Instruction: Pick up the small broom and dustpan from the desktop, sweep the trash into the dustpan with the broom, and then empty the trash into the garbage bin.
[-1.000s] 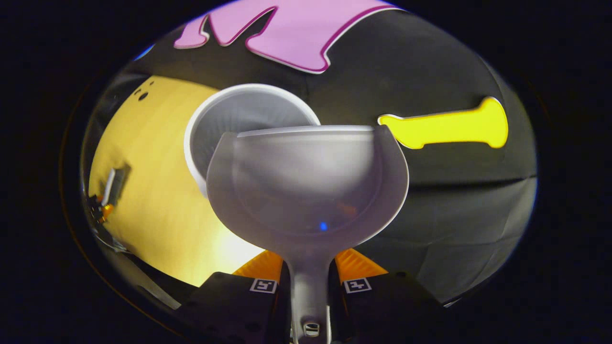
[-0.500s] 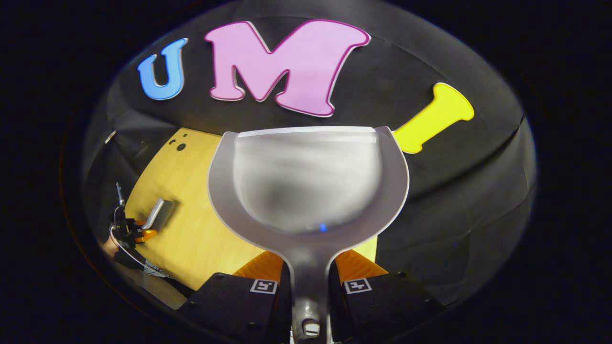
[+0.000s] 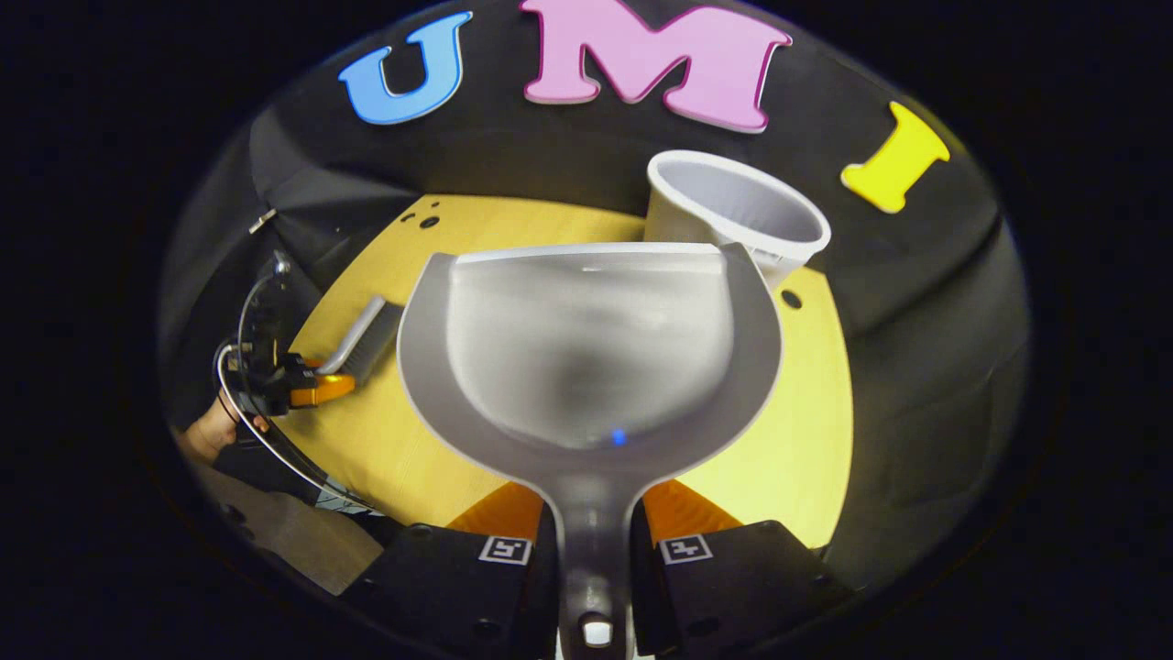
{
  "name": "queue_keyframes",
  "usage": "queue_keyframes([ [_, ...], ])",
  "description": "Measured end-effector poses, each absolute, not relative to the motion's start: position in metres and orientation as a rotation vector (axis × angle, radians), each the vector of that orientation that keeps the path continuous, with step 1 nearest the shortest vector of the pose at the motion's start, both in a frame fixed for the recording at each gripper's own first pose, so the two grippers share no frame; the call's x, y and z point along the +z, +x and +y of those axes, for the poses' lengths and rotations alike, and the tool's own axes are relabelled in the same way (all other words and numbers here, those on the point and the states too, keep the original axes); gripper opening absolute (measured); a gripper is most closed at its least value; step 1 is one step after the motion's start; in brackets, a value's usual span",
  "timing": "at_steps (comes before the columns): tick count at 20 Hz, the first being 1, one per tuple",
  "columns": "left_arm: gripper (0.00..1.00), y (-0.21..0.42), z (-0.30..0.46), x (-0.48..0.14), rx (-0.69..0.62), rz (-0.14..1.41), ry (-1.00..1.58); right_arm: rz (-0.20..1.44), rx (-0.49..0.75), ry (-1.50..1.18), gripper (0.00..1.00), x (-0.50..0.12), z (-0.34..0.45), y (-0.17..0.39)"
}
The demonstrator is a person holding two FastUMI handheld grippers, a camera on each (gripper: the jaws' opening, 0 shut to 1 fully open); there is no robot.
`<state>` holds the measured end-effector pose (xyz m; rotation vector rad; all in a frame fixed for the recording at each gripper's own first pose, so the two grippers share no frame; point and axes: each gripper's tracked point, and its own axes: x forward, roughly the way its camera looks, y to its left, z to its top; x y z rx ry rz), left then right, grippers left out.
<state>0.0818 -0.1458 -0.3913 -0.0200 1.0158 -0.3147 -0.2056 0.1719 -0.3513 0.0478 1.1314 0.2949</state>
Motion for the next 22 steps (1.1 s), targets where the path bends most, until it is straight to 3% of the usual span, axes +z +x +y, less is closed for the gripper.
queue_keyframes([
  [1, 0.30, 0.085, -0.143, -0.394, -0.305, 1.015, 0.000, 1.150, 0.295, 0.048, 0.36, -0.371, 0.181, -0.214],
  [2, 0.27, 0.085, -0.141, -0.395, -0.294, 1.019, 0.013, 1.179, 0.297, 0.043, 0.36, -0.389, 0.186, -0.225],
  [8, 0.27, 0.080, -0.138, -0.405, -0.266, 1.061, 0.055, 1.252, 0.258, 0.039, 0.36, -0.453, 0.195, -0.245],
  [10, 0.30, 0.081, -0.138, -0.404, -0.246, 1.069, 0.071, 1.255, 0.252, 0.048, 0.36, -0.461, 0.200, -0.245],
  [13, 0.27, 0.079, -0.138, -0.404, -0.224, 1.092, 0.092, 1.271, 0.231, 0.065, 0.36, -0.471, 0.197, -0.249],
  [14, 0.31, 0.078, -0.137, -0.403, -0.219, 1.101, 0.095, 1.288, 0.216, 0.082, 0.36, -0.474, 0.198, -0.250],
  [15, 0.27, 0.081, -0.138, -0.404, -0.220, 1.107, 0.095, 1.302, 0.203, 0.103, 0.36, -0.474, 0.199, -0.248],
  [16, 0.31, 0.082, -0.138, -0.404, -0.224, 1.106, 0.094, 1.308, 0.195, 0.121, 0.36, -0.474, 0.198, -0.249],
  [18, 0.26, 0.081, -0.135, -0.405, -0.232, 1.105, 0.104, 1.329, 0.198, 0.142, 0.36, -0.473, 0.199, -0.252],
  [22, 0.38, 0.088, -0.132, -0.398, -0.249, 1.089, 0.148, 1.332, 0.196, 0.137, 0.37, -0.474, 0.199, -0.252],
])
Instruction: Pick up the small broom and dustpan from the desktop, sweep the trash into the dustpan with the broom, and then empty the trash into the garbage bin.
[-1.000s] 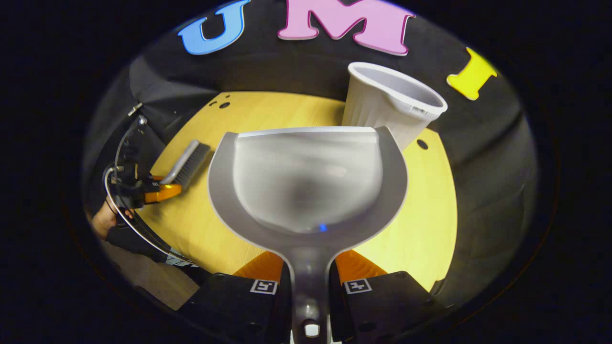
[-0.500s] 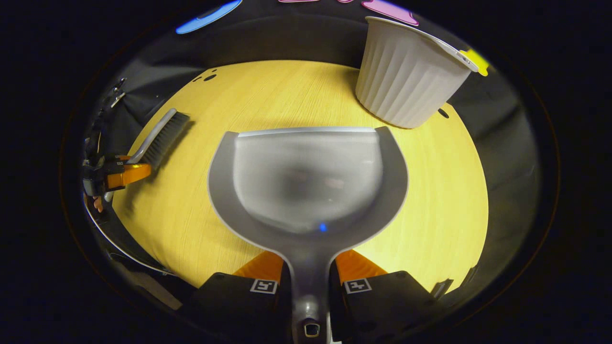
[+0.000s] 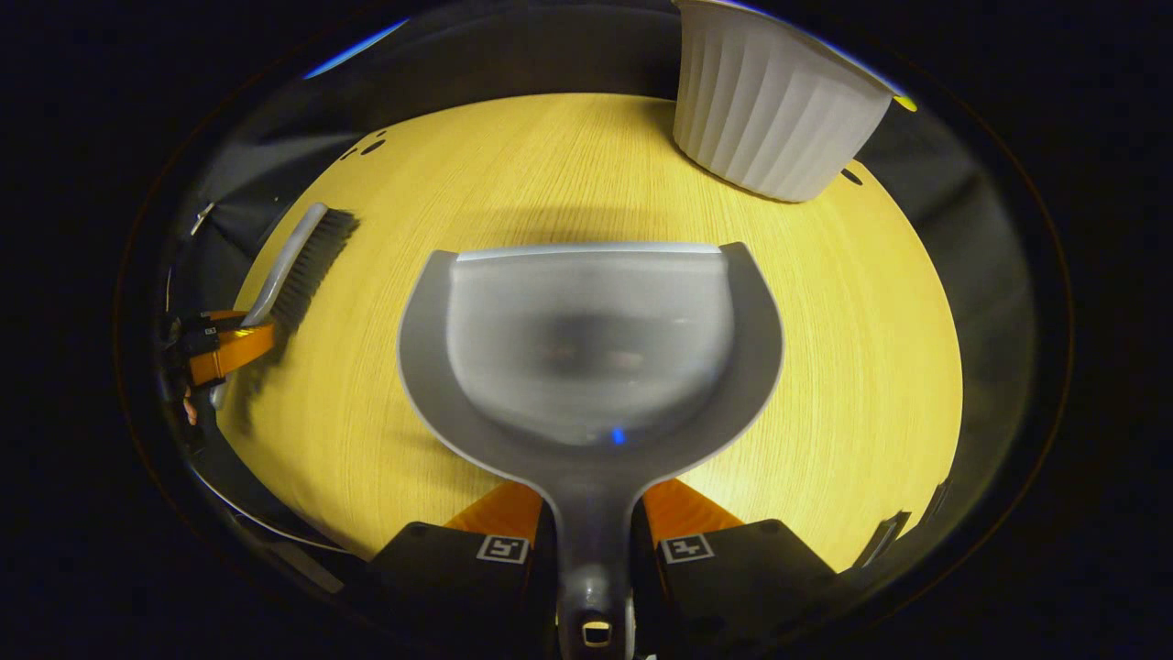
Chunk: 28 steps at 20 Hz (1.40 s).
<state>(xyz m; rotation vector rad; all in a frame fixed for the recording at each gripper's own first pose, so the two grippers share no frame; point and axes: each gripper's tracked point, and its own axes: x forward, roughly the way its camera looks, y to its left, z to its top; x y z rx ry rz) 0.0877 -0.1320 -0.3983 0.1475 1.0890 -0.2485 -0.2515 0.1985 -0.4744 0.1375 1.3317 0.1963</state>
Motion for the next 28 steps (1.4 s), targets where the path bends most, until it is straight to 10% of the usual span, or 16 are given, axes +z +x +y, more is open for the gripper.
queue_keyframes([
  [8, 0.60, 0.080, -0.141, -0.391, -0.281, 1.093, 0.134, 1.320, 0.191, 0.208, 0.42, -0.451, 0.197, -0.255],
  [28, 0.59, 0.105, -0.133, -0.179, -0.267, 0.519, 0.003, 0.760, 0.176, 0.172, 0.40, -0.258, 0.167, -0.199],
])
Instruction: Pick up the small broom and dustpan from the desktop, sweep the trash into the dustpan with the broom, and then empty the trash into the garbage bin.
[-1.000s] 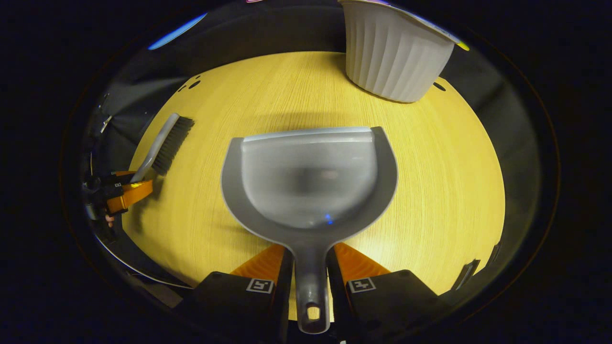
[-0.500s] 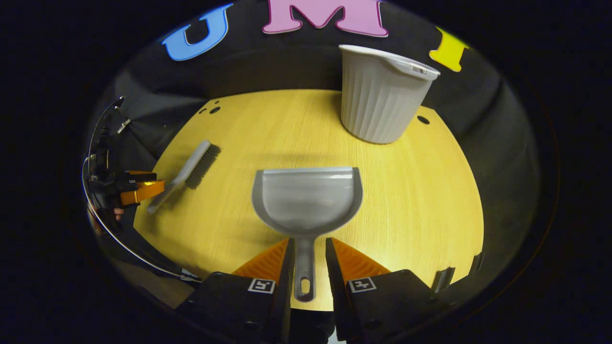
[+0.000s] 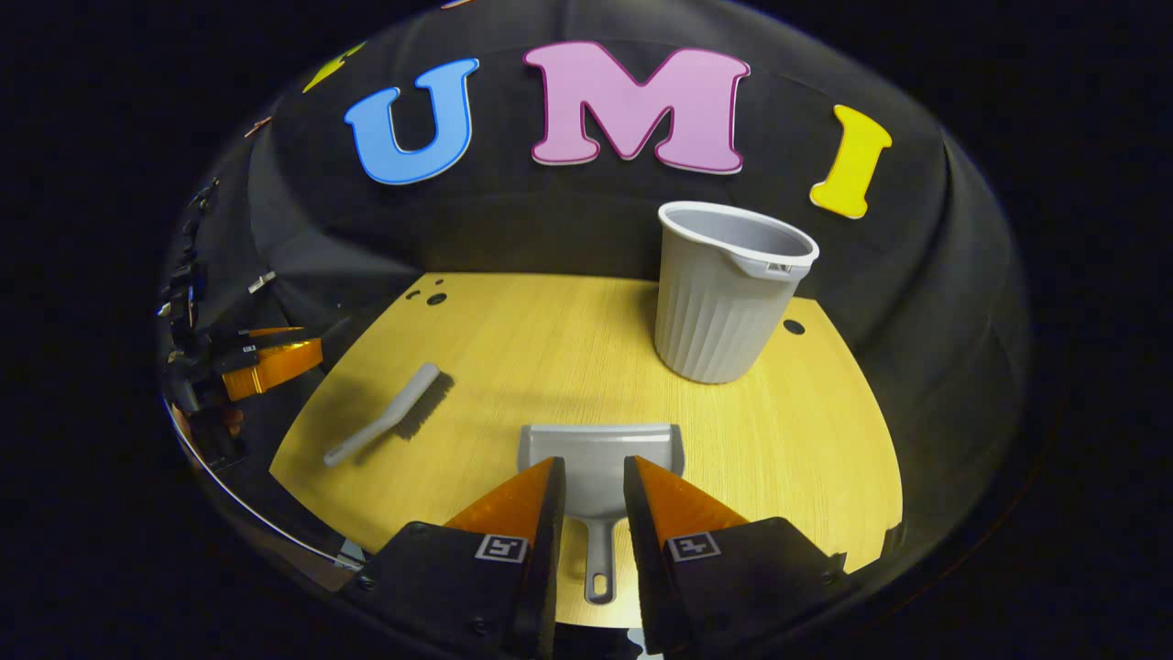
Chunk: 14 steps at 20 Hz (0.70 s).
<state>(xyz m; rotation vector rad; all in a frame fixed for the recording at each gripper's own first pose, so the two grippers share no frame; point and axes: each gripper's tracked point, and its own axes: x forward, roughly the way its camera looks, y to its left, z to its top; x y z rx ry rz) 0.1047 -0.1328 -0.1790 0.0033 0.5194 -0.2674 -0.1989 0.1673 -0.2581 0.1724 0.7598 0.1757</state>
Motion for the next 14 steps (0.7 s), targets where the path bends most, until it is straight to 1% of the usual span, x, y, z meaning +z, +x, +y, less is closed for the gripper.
queue_keyframes([
  [4, 0.59, 0.106, -0.140, -0.148, -0.299, 0.413, -0.020, 0.595, 0.151, 0.175, 0.40, -0.218, 0.161, -0.183],
  [6, 0.59, 0.107, -0.142, -0.135, -0.311, 0.380, -0.035, 0.540, 0.144, 0.165, 0.40, -0.204, 0.156, -0.180],
  [14, 0.59, 0.110, -0.139, -0.107, -0.294, 0.292, -0.063, 0.437, 0.128, 0.094, 0.41, -0.170, 0.144, -0.166],
])
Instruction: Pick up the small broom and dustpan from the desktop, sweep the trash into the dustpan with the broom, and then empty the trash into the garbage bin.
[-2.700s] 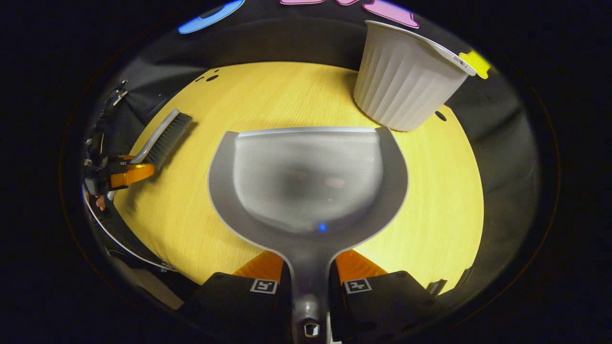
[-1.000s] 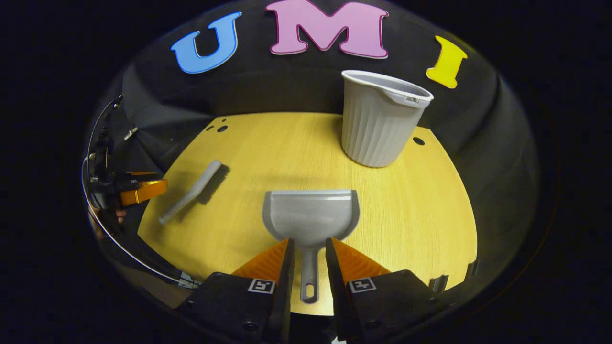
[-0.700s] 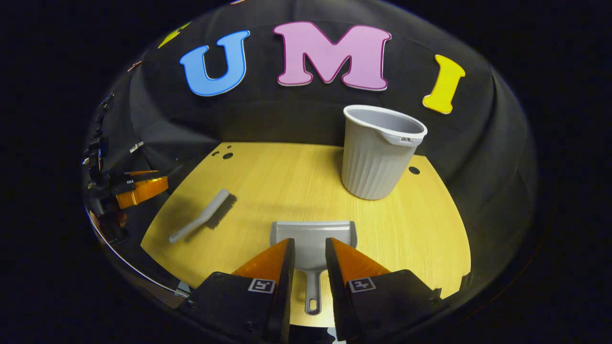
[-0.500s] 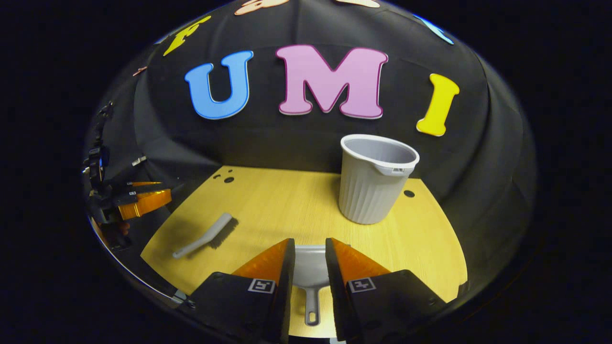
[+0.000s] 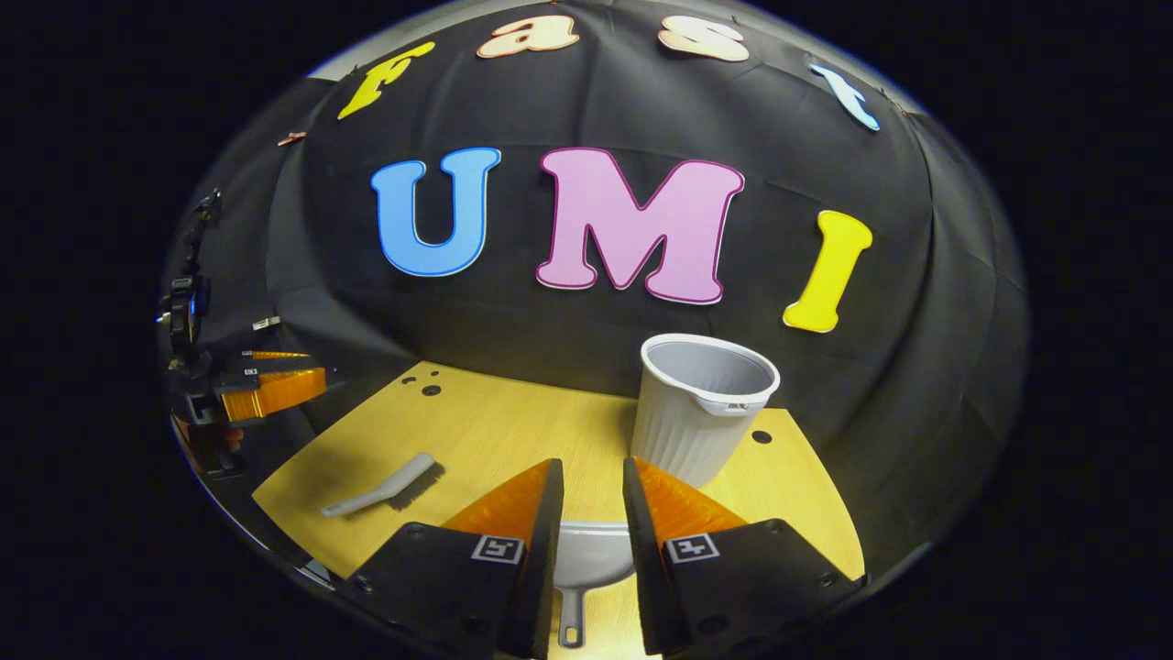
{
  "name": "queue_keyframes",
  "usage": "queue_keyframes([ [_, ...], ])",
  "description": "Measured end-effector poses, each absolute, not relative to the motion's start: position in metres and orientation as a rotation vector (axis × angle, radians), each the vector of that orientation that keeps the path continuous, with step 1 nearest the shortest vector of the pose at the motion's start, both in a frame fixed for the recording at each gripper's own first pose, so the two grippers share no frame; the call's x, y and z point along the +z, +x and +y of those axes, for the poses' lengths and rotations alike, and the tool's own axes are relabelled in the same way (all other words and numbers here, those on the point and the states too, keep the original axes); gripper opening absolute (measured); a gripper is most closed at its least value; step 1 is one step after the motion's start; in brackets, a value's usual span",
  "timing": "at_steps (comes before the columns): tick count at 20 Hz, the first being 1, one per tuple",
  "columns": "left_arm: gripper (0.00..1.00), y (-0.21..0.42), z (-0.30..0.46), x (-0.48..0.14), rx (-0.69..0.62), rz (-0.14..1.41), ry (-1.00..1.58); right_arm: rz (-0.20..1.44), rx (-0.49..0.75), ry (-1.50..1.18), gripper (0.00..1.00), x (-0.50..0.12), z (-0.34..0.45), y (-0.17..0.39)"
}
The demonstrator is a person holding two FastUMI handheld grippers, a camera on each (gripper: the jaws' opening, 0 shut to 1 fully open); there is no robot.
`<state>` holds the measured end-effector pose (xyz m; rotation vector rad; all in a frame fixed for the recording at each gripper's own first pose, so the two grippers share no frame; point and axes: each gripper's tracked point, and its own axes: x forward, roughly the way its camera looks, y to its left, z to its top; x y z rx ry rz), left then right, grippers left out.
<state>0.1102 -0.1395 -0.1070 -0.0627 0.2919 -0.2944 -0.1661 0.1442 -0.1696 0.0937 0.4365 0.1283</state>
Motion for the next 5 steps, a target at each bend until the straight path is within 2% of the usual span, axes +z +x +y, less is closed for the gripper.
queue_keyframes([
  [1, 0.59, 0.1095, -0.1392, -0.1069, -0.289, 0.293, -0.064, 0.426, 0.127, 0.089, 0.41, -0.1657, 0.1440, -0.1647],
  [2, 0.59, 0.1092, -0.1370, -0.1051, -0.287, 0.292, -0.064, 0.414, 0.128, 0.085, 0.45, -0.1628, 0.1439, -0.1635],
  [5, 0.59, 0.1105, -0.1339, -0.1078, -0.271, 0.309, -0.061, 0.399, 0.132, 0.070, 0.37, -0.1579, 0.1470, -0.1603],
])
